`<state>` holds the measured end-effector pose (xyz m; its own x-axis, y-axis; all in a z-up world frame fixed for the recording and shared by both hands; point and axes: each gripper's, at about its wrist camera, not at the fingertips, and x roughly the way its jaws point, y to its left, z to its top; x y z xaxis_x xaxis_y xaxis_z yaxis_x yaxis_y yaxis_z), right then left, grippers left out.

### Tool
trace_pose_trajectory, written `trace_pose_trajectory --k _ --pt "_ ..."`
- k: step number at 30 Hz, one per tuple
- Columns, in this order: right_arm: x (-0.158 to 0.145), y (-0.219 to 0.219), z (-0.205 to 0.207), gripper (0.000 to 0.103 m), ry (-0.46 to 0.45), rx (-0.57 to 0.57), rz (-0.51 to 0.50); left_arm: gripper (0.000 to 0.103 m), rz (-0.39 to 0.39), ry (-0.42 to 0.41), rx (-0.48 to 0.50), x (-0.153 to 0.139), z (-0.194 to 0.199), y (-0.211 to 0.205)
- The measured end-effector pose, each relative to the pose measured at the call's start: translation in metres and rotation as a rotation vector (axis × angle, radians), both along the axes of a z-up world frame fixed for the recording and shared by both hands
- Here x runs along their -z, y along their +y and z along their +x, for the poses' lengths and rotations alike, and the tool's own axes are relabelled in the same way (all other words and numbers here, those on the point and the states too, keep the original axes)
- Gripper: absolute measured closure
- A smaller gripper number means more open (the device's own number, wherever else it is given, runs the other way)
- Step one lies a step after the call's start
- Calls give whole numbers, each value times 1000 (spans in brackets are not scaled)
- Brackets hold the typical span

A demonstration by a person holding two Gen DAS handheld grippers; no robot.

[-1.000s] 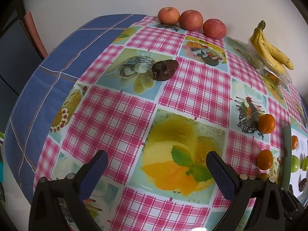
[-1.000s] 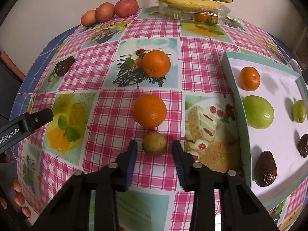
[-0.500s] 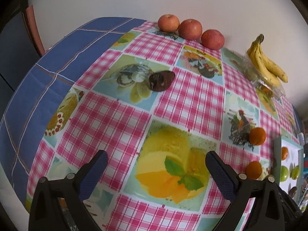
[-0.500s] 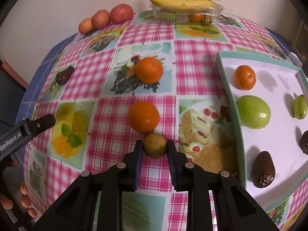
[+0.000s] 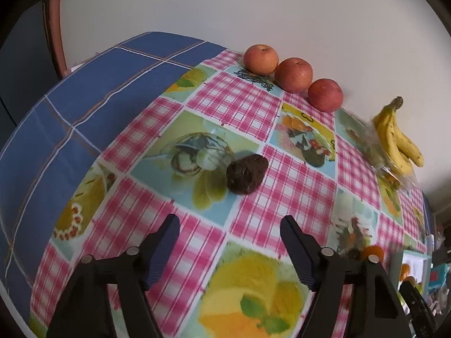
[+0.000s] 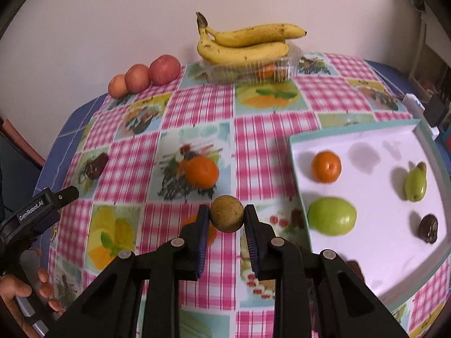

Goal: Organize fruits
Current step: 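Grasp the small brown kiwi with the right tool while the left tool grasps a dark brown date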

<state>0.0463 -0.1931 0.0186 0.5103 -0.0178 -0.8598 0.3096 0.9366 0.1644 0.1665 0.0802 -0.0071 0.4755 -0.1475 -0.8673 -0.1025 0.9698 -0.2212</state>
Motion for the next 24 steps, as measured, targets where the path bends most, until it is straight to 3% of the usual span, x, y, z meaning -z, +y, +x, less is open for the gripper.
trace_pose_trajectory --k 14,19,21,24 --pt "19 -21 33 77 23 14 -6 51 -5 -54 20 15 41 -10" --pt "26 -24 39 77 33 17 -4 51 -29 -68 26 19 45 -8" --pt "28 -24 41 77 40 16 -6 60 -31 -69 32 20 46 -9" --pt "31 -22 43 77 47 12 -6 64 -42 -63 35 22 46 -10"
